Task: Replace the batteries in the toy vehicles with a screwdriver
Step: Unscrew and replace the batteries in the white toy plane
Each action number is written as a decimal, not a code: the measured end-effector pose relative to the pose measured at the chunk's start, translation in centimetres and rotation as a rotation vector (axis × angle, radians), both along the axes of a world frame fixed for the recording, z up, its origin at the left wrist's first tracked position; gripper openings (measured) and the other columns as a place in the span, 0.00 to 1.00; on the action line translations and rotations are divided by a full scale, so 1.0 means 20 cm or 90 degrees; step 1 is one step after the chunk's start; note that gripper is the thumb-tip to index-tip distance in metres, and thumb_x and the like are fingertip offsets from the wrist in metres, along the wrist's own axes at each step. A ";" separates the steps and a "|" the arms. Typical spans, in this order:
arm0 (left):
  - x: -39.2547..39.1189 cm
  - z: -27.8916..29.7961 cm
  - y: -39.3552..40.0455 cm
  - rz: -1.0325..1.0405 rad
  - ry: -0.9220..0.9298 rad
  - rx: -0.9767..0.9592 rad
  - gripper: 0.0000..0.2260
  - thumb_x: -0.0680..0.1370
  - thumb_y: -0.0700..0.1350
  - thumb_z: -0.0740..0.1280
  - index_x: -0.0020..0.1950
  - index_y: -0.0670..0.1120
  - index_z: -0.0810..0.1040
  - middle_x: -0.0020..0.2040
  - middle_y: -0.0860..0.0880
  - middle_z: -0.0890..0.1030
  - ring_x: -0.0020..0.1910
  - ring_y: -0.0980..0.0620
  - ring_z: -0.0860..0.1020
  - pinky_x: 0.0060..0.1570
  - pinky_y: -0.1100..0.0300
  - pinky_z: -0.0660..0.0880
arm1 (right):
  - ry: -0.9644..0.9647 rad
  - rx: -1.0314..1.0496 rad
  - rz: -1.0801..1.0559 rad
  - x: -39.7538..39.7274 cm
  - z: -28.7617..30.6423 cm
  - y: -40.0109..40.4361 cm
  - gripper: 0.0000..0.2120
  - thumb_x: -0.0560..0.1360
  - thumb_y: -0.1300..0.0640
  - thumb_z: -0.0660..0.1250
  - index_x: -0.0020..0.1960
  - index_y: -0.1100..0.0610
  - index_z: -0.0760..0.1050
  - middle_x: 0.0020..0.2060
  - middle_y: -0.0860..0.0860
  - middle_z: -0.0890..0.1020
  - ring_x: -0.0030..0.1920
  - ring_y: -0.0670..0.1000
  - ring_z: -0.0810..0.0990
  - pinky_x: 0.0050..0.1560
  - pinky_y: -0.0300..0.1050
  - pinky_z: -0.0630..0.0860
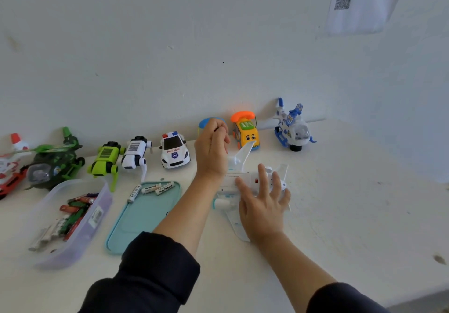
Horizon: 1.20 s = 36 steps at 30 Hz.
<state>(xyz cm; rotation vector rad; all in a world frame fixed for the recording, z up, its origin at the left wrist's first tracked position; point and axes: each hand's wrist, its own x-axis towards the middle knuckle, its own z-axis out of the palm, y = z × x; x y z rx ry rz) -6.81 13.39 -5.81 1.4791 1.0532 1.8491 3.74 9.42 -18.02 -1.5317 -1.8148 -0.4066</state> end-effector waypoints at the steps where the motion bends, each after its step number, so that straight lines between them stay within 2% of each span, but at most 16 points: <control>1: 0.00 0.00 0.00 0.010 0.008 -0.002 0.07 0.74 0.42 0.55 0.36 0.45 0.68 0.32 0.42 0.68 0.26 0.53 0.63 0.27 0.64 0.62 | -0.010 0.008 0.014 0.02 -0.01 0.02 0.22 0.68 0.57 0.68 0.59 0.43 0.69 0.68 0.59 0.63 0.64 0.67 0.62 0.50 0.75 0.68; 3: -0.01 0.00 0.01 0.039 0.002 0.008 0.09 0.77 0.43 0.55 0.37 0.48 0.68 0.32 0.42 0.68 0.26 0.53 0.63 0.27 0.63 0.62 | -0.020 0.008 0.053 0.06 0.00 0.08 0.32 0.61 0.61 0.77 0.59 0.43 0.69 0.68 0.59 0.64 0.63 0.66 0.63 0.49 0.74 0.69; 5: -0.02 0.00 0.04 0.081 -0.036 0.012 0.09 0.77 0.44 0.55 0.37 0.47 0.67 0.31 0.44 0.68 0.27 0.52 0.63 0.28 0.61 0.61 | -0.009 -0.002 0.084 0.09 0.02 0.16 0.35 0.57 0.64 0.78 0.58 0.43 0.70 0.67 0.59 0.64 0.62 0.65 0.63 0.48 0.73 0.69; 11: -0.05 -0.01 0.16 0.170 -0.121 0.024 0.09 0.77 0.46 0.54 0.39 0.45 0.67 0.31 0.47 0.68 0.25 0.56 0.63 0.26 0.67 0.61 | 0.034 0.055 0.161 0.06 0.05 0.39 0.23 0.61 0.62 0.69 0.54 0.45 0.75 0.63 0.56 0.68 0.60 0.62 0.66 0.47 0.69 0.69; 14: -0.07 -0.01 0.19 0.210 -0.136 0.024 0.08 0.78 0.47 0.54 0.41 0.47 0.68 0.29 0.50 0.69 0.25 0.55 0.63 0.26 0.65 0.61 | 0.061 0.105 0.197 0.07 0.03 0.43 0.24 0.62 0.62 0.69 0.54 0.44 0.73 0.61 0.53 0.70 0.60 0.61 0.67 0.50 0.65 0.68; 18: -0.07 0.00 0.23 0.190 -0.151 0.019 0.08 0.78 0.39 0.53 0.44 0.46 0.70 0.30 0.47 0.69 0.26 0.53 0.62 0.26 0.62 0.61 | 0.073 0.094 0.254 0.11 0.03 0.46 0.15 0.68 0.57 0.66 0.53 0.44 0.79 0.59 0.53 0.75 0.60 0.62 0.69 0.51 0.62 0.68; 21: -0.04 0.00 0.24 0.142 -0.104 0.026 0.11 0.72 0.37 0.52 0.47 0.45 0.72 0.32 0.47 0.69 0.26 0.56 0.63 0.25 0.67 0.61 | 0.096 0.041 0.234 0.10 0.09 0.41 0.12 0.71 0.50 0.61 0.47 0.45 0.83 0.52 0.50 0.80 0.59 0.60 0.70 0.52 0.66 0.67; 25: -0.02 -0.02 0.24 0.134 -0.032 0.053 0.12 0.73 0.38 0.53 0.49 0.49 0.72 0.32 0.48 0.70 0.28 0.56 0.65 0.29 0.65 0.64 | 0.048 -0.045 0.120 0.01 0.24 0.38 0.09 0.66 0.46 0.67 0.32 0.48 0.80 0.45 0.46 0.78 0.55 0.55 0.68 0.57 0.72 0.57; 28: -0.04 -0.05 0.22 0.150 -0.009 0.080 0.13 0.76 0.39 0.54 0.54 0.52 0.71 0.35 0.48 0.71 0.30 0.54 0.66 0.33 0.63 0.66 | 0.004 -0.156 0.134 -0.05 0.28 0.41 0.15 0.62 0.39 0.74 0.38 0.51 0.81 0.45 0.46 0.78 0.55 0.55 0.71 0.60 0.64 0.49; 30: -0.06 -0.09 0.20 0.178 0.033 0.103 0.11 0.79 0.41 0.54 0.57 0.53 0.69 0.38 0.54 0.73 0.34 0.53 0.70 0.37 0.62 0.70 | -0.041 -0.147 0.180 -0.09 0.26 0.40 0.22 0.53 0.39 0.79 0.38 0.52 0.80 0.40 0.47 0.79 0.48 0.57 0.77 0.57 0.59 0.53; 31: -0.07 -0.12 0.18 0.198 0.066 0.118 0.10 0.80 0.43 0.55 0.59 0.53 0.68 0.39 0.57 0.74 0.36 0.53 0.73 0.40 0.61 0.72 | -0.070 -0.133 0.186 -0.10 0.26 0.40 0.22 0.53 0.39 0.79 0.39 0.52 0.80 0.40 0.47 0.80 0.46 0.56 0.78 0.56 0.58 0.53; 34: -0.11 -0.21 0.09 0.249 0.117 0.154 0.11 0.80 0.46 0.55 0.63 0.53 0.66 0.43 0.58 0.76 0.43 0.55 0.76 0.46 0.60 0.74 | -0.135 -0.175 0.228 -0.08 0.28 0.39 0.17 0.71 0.45 0.70 0.57 0.49 0.76 0.56 0.44 0.76 0.60 0.52 0.71 0.61 0.59 0.47; 36: -0.13 -0.27 0.03 0.275 0.124 0.170 0.12 0.80 0.46 0.55 0.63 0.55 0.66 0.46 0.58 0.76 0.43 0.57 0.76 0.46 0.61 0.74 | -0.145 -0.173 0.253 -0.04 0.28 0.41 0.16 0.75 0.50 0.66 0.62 0.47 0.73 0.61 0.43 0.74 0.64 0.51 0.67 0.63 0.58 0.48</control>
